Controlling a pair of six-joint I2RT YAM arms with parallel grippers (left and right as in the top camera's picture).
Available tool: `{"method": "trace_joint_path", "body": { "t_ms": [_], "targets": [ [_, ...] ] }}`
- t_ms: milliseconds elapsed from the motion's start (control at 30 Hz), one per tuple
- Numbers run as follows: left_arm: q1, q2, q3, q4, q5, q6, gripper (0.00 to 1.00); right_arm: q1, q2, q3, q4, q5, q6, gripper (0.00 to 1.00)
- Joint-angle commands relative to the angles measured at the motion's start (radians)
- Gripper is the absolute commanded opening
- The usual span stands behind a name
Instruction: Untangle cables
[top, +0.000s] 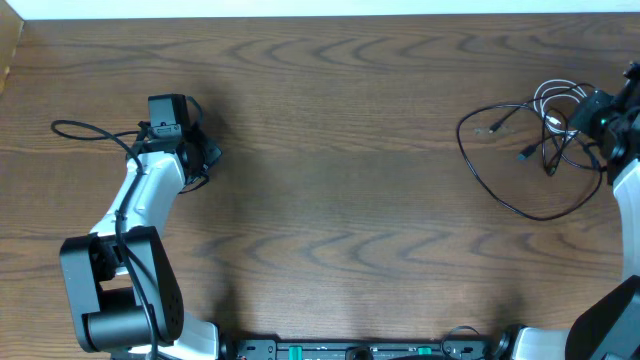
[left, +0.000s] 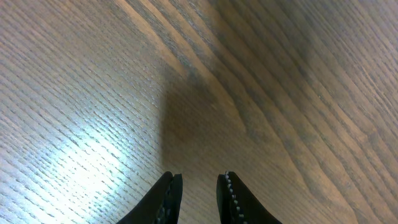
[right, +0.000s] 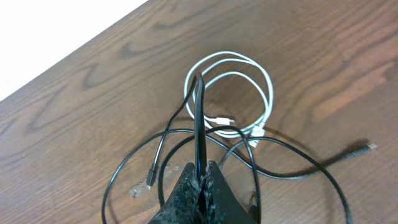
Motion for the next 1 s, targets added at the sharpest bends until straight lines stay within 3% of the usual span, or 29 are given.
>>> {"method": "trace_joint_path", "body": {
  "t_ms": [0,67,167,300,500,600,633,667,767,967],
  "targets": [
    [-0.002,-0.004,-0.006,-0.003,-0.005,0.005,0.25,-0.007,-0.006,-0.002,-0.029,0.061,0.003,0.02],
    [-0.002,-0.004,-0.006,-0.003,-0.005,0.005,0.24,-0.008,-0.006,-0.002,-0.045,0.072,0.003,0.12],
    [-0.002,-0.004,-0.006,-0.003,-0.005,0.005,0.25,-0.007,-0.006,-0.002,-0.049,0.072,0.003,0.46],
    [-0.002,-0.004,-0.006,-0.003,-0.005,0.005,0.25,-0.006,-0.006,-0.002,-0.05,0.071,0.003,0.5],
    [-0.002,-0.004,-0.006,-0.003,-0.005,0.005,0.24,-0.005,-0.004,-0.002,-0.085,0.067,0.048,0.67],
    [-0.002,-0.004,-0.006,-0.003,-0.005,0.005,0.24,-0.005,0.008,-0.002,-0.09,0.037,0.047,0.62],
    [-0.002,-0.004,-0.006,-0.003,-0.005,0.005,0.24,-0.003,0.017,-0.002,-0.088,0.015,0.047,0.52],
    [-0.002,-0.004,-0.006,-0.003,-0.005,0.005,0.24,0.001,0.039,-0.002,-0.077,-0.02,0.047,0.3],
    [-0.002,-0.004,-0.006,-0.003,-0.005,0.005,0.24,0.011,0.094,-0.002,-0.048,-0.077,0.013,0.06],
    [-0.002,-0.004,-0.006,-0.004,-0.005,0.005,0.24,0.013,0.236,-0.002,-0.039,-0.071,-0.043,0.01]
  ]
}}
